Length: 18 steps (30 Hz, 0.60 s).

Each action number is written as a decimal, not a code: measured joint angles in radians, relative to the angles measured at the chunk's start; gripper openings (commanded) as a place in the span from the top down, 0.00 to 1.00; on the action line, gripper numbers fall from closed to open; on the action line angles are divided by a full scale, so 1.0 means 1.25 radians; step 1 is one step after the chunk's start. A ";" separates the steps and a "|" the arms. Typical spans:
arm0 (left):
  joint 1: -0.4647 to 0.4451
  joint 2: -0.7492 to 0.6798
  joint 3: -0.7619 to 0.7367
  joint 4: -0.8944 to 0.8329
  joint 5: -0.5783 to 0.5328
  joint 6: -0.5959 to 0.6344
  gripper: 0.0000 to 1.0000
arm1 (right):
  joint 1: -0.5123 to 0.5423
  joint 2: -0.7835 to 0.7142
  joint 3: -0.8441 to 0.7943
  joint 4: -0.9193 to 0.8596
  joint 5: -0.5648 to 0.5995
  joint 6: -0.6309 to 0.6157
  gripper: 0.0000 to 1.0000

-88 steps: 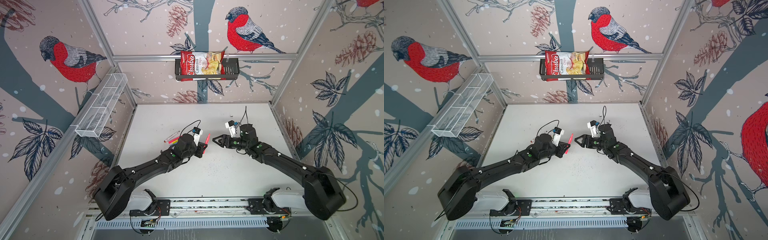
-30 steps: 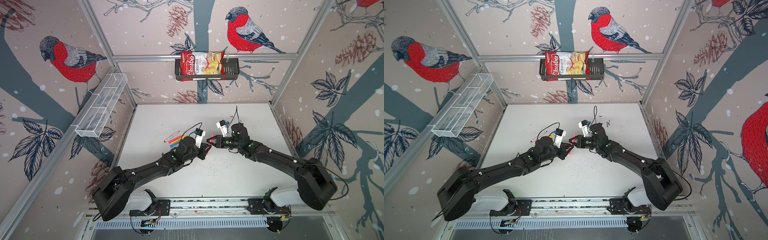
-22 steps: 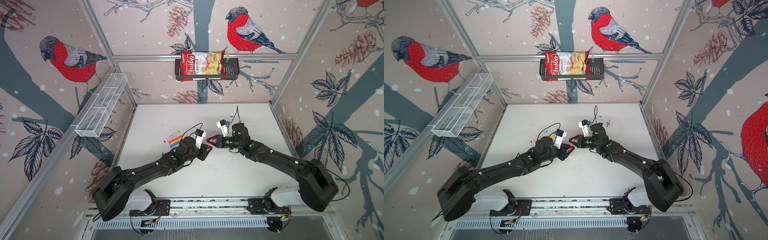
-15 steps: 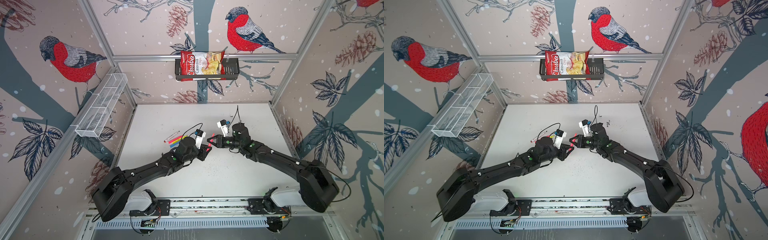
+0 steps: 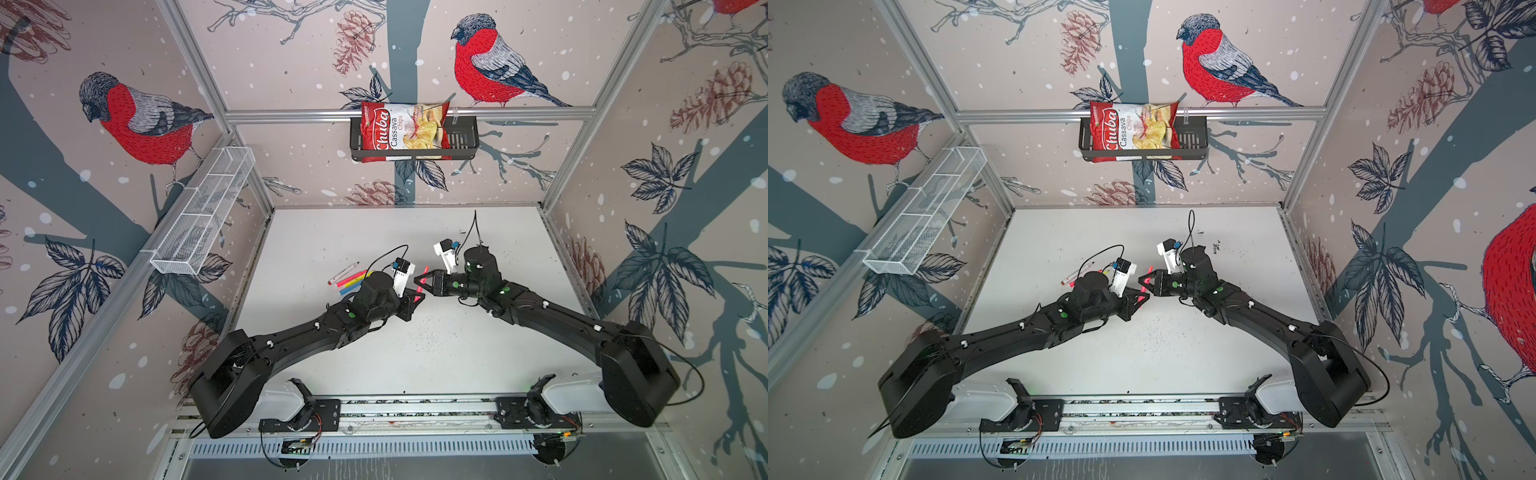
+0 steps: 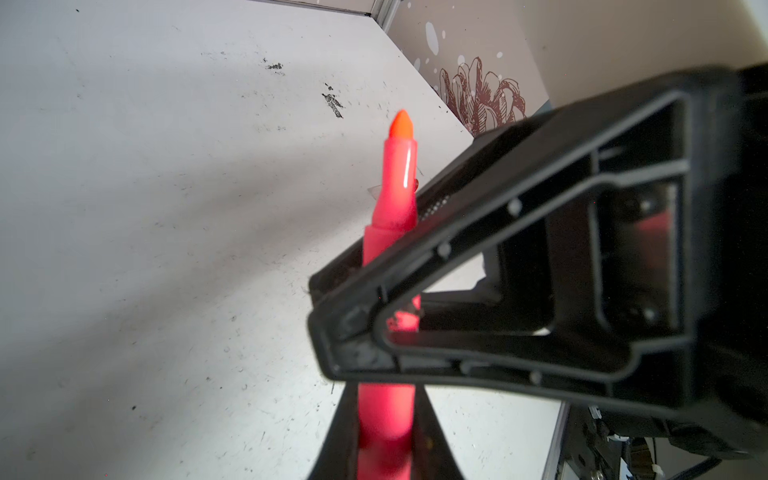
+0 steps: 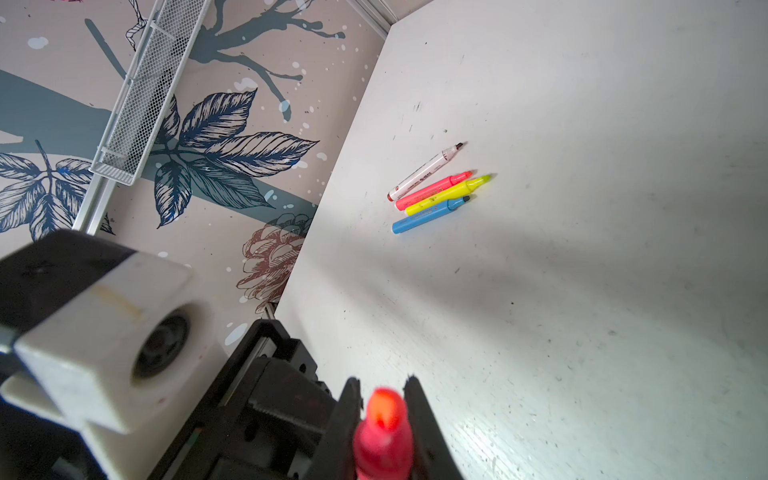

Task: Insert the pens into the pen caps

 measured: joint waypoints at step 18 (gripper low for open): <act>0.003 -0.058 -0.056 0.013 -0.029 -0.001 1.00 | -0.001 -0.036 0.029 -0.081 0.068 -0.019 0.32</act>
